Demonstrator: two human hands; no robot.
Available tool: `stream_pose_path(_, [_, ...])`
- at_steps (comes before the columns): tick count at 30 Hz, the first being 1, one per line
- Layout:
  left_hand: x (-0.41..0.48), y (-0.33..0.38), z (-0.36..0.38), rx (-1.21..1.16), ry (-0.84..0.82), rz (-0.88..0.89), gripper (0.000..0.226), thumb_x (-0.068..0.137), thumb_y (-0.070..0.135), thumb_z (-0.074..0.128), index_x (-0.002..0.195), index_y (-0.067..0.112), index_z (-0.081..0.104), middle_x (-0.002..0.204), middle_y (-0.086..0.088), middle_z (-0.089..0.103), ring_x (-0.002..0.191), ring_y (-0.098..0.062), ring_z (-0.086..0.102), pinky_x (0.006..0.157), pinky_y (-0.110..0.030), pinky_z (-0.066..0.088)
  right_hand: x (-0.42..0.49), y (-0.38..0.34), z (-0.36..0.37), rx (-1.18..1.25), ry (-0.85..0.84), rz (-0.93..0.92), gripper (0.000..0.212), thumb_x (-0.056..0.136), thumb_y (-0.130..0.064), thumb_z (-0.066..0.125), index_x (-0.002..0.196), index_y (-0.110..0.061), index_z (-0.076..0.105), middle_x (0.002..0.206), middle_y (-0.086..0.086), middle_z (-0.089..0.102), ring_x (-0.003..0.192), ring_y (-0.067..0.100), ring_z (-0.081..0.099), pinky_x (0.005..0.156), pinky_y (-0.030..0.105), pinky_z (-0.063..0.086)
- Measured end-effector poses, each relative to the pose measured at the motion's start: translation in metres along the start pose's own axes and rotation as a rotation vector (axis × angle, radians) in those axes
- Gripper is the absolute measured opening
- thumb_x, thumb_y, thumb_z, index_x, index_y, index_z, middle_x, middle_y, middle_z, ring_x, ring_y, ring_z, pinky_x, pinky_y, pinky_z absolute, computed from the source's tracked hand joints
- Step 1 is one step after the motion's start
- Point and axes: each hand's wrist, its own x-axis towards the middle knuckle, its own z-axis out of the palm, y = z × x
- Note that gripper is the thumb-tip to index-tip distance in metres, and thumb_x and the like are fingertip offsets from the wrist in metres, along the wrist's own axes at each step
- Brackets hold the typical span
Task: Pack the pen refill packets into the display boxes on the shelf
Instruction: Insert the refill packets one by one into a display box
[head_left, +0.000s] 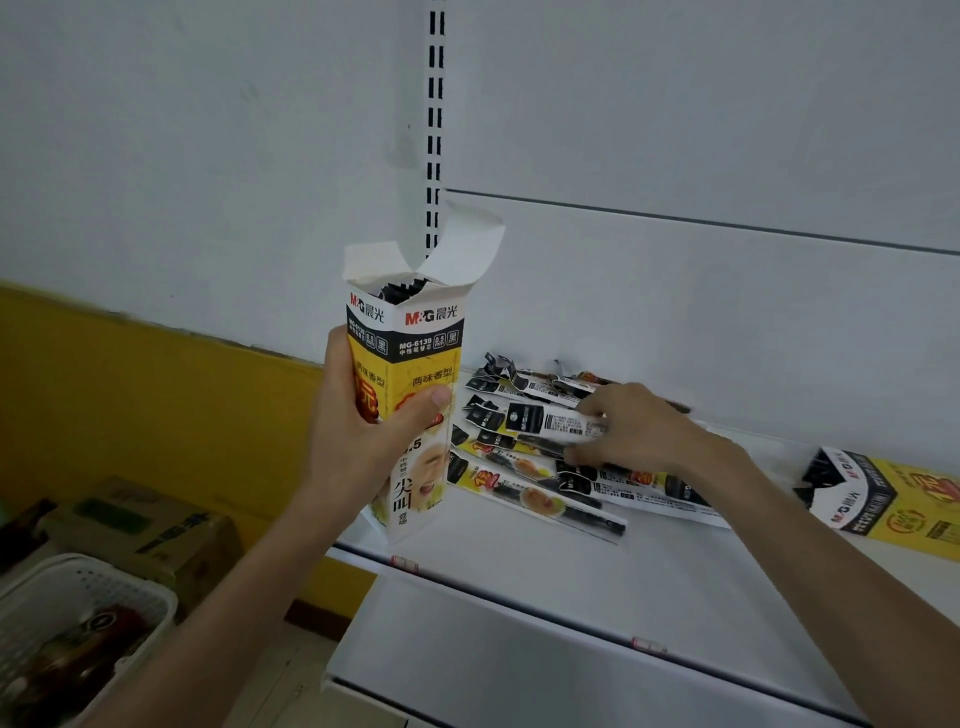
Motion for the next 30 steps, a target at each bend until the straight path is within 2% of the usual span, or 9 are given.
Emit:
stream_pose_path(4, [0.0,-0.001,0.0,-0.005,0.002,0.01,0.052,0.054,0.051,0.067,0.098,0.038,0.043,0.092,0.024,0.064,0.087,-0.005,0.064,0.067,-0.022,0.055,0.0,0.001,0.002,0.001,0.047,-0.031,0.038,0.078,-0.026,0.068,0.06,-0.012,0.038,0.058,0.002,0.038,0.053,0.017,0.034,0.051,0.03,0.02])
stream_pose_path(9, [-0.001,0.0,0.002,-0.026,0.009,0.019,0.051,0.055,0.049,0.066,0.098,0.038,0.043,0.09,0.027,0.063,0.086,0.0,0.063,0.064,-0.014,0.051,-0.002,0.0,-0.005,0.005,0.098,-0.067,0.018,0.081,-0.026,0.063,0.08,-0.009,0.062,0.072,0.006,0.059,0.059,0.019,0.051,0.054,0.031,0.038])
stream_pose_path(12, [-0.001,0.0,0.002,-0.016,0.012,0.013,0.051,0.055,0.046,0.069,0.097,0.038,0.043,0.09,0.025,0.064,0.086,-0.001,0.063,0.064,-0.014,0.052,-0.005,0.0,-0.014,-0.021,0.127,-0.09,0.012,0.084,-0.023,0.061,0.073,-0.018,0.062,0.068,0.003,0.057,0.057,0.016,0.048,0.053,0.029,0.035])
stream_pose_path(15, [-0.001,-0.001,0.003,-0.003,0.023,0.015,0.045,0.061,0.033,0.07,0.096,0.036,0.043,0.091,0.016,0.063,0.085,-0.001,0.064,0.065,-0.016,0.052,-0.008,0.0,-0.024,-0.074,0.279,-0.139,0.016,0.087,-0.022,0.059,0.086,-0.007,0.066,0.073,0.006,0.057,0.062,0.02,0.048,0.056,0.031,0.033])
stream_pose_path(18, [-0.001,-0.001,0.003,0.003,0.026,0.02,0.042,0.062,0.031,0.067,0.095,0.036,0.042,0.093,0.014,0.062,0.085,-0.001,0.063,0.065,-0.016,0.053,-0.015,-0.007,-0.028,0.017,0.397,-0.162,0.014,0.088,-0.015,0.054,0.083,-0.019,0.066,0.058,-0.006,0.054,0.051,0.009,0.045,0.051,0.028,0.033])
stream_pose_path(22, [0.0,-0.001,0.003,0.009,0.023,0.011,0.043,0.061,0.033,0.068,0.096,0.036,0.042,0.093,0.016,0.062,0.087,-0.003,0.063,0.064,-0.018,0.053,-0.02,-0.014,-0.022,0.209,0.254,-0.139,0.019,0.092,-0.015,0.048,0.083,-0.014,0.065,0.064,-0.002,0.062,0.045,0.007,0.046,0.042,0.013,0.034])
stream_pose_path(24, [0.001,0.001,0.002,0.012,-0.005,0.008,0.05,0.057,0.04,0.072,0.097,0.039,0.042,0.09,0.023,0.063,0.086,-0.001,0.063,0.062,-0.017,0.052,-0.018,-0.012,-0.012,0.206,0.186,-0.094,0.019,0.091,-0.032,0.053,0.083,-0.018,0.062,0.069,0.003,0.064,0.051,0.013,0.052,0.046,0.017,0.038])
stream_pose_path(26, [0.002,0.004,0.0,0.045,-0.042,0.01,0.056,0.054,0.051,0.068,0.101,0.043,0.04,0.093,0.029,0.061,0.088,0.002,0.062,0.063,-0.018,0.052,-0.016,-0.008,-0.003,0.157,0.182,-0.019,0.03,0.081,-0.045,0.065,0.089,-0.017,0.057,0.073,0.001,0.063,0.057,0.016,0.057,0.05,0.024,0.043])
stream_pose_path(30, [0.003,0.015,-0.01,0.056,0.012,0.06,0.081,0.057,0.054,0.066,0.124,0.05,0.022,0.127,0.01,0.048,0.11,-0.007,0.055,0.082,-0.029,0.051,-0.013,-0.008,-0.003,0.334,0.175,0.082,0.05,0.076,-0.023,0.075,0.109,-0.023,0.038,0.088,-0.004,0.056,0.062,0.012,0.058,0.044,0.015,0.043])
